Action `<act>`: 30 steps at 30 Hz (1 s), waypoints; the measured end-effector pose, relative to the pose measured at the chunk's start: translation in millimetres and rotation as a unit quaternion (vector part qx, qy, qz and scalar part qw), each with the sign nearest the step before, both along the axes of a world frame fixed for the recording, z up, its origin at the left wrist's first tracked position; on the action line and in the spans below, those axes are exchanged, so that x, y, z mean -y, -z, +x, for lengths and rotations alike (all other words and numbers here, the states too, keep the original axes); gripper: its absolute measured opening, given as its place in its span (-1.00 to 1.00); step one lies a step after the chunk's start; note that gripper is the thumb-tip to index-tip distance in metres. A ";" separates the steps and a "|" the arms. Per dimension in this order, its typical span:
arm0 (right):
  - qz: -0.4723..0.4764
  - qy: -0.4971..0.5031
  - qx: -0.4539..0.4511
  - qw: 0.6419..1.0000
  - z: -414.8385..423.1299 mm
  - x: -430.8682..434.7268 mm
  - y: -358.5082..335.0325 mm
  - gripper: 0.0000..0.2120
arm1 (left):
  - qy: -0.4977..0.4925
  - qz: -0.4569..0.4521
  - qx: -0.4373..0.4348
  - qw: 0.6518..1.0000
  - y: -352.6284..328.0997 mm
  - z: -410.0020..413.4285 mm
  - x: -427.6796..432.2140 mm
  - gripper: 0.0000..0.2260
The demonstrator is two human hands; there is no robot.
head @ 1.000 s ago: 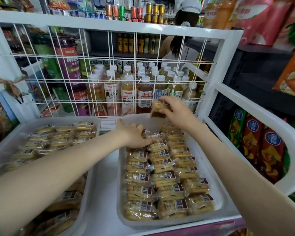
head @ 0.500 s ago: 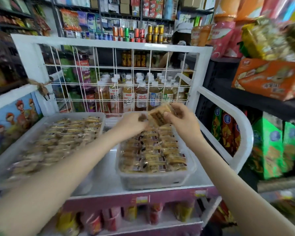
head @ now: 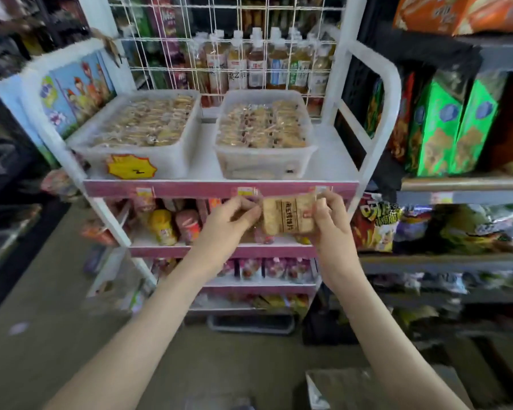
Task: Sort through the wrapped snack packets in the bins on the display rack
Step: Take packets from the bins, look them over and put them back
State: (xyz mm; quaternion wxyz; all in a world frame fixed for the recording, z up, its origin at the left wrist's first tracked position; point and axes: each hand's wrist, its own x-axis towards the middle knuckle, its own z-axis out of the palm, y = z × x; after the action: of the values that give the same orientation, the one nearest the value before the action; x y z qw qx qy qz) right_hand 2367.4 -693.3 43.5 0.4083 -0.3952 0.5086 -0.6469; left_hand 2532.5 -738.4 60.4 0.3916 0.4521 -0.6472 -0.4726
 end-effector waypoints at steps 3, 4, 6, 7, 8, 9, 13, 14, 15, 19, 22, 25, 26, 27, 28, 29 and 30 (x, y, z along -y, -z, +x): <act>0.025 0.025 -0.015 0.999 11.1 -22.1 18.8 -0.83 | -0.051 -0.036 0.050 0.997 13.6 3.1 -26.5 -0.79; 0.034 0.039 -0.037 0.998 14.0 -27.2 23.9 -0.83 | -0.070 -0.052 0.069 0.994 17.5 4.6 -31.6 -0.77; 0.046 0.072 -0.097 0.992 20.3 -32.7 31.2 -0.83 | -0.098 -0.064 0.098 0.988 25.4 7.3 -39.8 -0.76; 0.055 0.088 -0.133 0.986 24.0 -33.9 33.0 -0.82 | -0.103 -0.061 0.106 0.987 27.5 9.7 -44.2 -0.76; 0.064 0.099 -0.167 0.979 27.9 -34.8 34.8 -0.81 | -0.108 -0.059 0.118 0.985 29.3 13.7 -48.6 -0.77; 0.070 0.102 -0.202 0.971 31.8 -35.3 36.2 -0.79 | -0.113 -0.058 0.127 0.984 30.5 19.2 -52.3 -0.78; 0.072 0.074 -0.324 0.941 46.7 -35.6 47.3 -0.78 | -0.122 -0.023 0.131 0.984 34.3 48.0 -56.7 -0.82; 0.069 0.066 -0.310 0.946 51.3 -36.1 48.3 -0.79 | -0.117 -0.006 0.117 0.986 35.9 55.3 -56.0 -0.81; 0.066 0.060 -0.288 0.953 56.2 -36.9 48.7 -0.81 | -0.114 0.008 0.107 0.988 36.3 61.6 -55.7 -0.80; 0.048 0.040 -0.199 0.978 73.4 -38.8 43.7 -0.77 | -0.105 0.029 0.087 0.990 32.9 75.8 -56.3 -0.85; 0.020 0.046 -0.153 0.987 82.2 -39.5 39.2 -0.77 | -0.107 0.040 0.052 0.992 33.1 82.4 -57.1 -0.85; 0.003 0.045 -0.117 0.992 88.6 -40.2 36.4 -0.79 | -0.106 0.044 0.044 0.992 31.1 85.9 -56.4 -0.85; -0.001 0.045 -0.113 0.993 90.1 -40.1 36.5 -0.80 | -0.104 0.041 0.046 0.993 31.8 87.5 -55.3 -0.86; -0.004 0.046 -0.112 0.993 91.5 -40.2 36.3 -0.80 | -0.101 0.039 0.050 0.993 31.5 88.7 -54.1 -0.86; -0.007 0.048 -0.110 0.993 92.7 -40.3 35.5 -0.80 | -0.097 0.041 0.052 0.993 32.9 91.1 -52.4 -0.86; -0.011 0.049 -0.107 0.993 93.7 -40.1 34.3 -0.81 | -0.093 0.049 0.049 0.993 34.1 93.2 -50.7 -0.86; -0.014 0.047 -0.104 0.993 94.5 -39.7 33.4 -0.82 | -0.086 0.058 0.053 0.993 36.4 95.0 -48.9 -0.88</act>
State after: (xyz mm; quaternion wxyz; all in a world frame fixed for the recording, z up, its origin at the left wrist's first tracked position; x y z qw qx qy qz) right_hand 2461.8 -653.6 10.1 0.3166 -0.4412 0.5576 -0.6278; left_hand 2627.5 -689.6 24.0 0.3695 0.5524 -0.5970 -0.4494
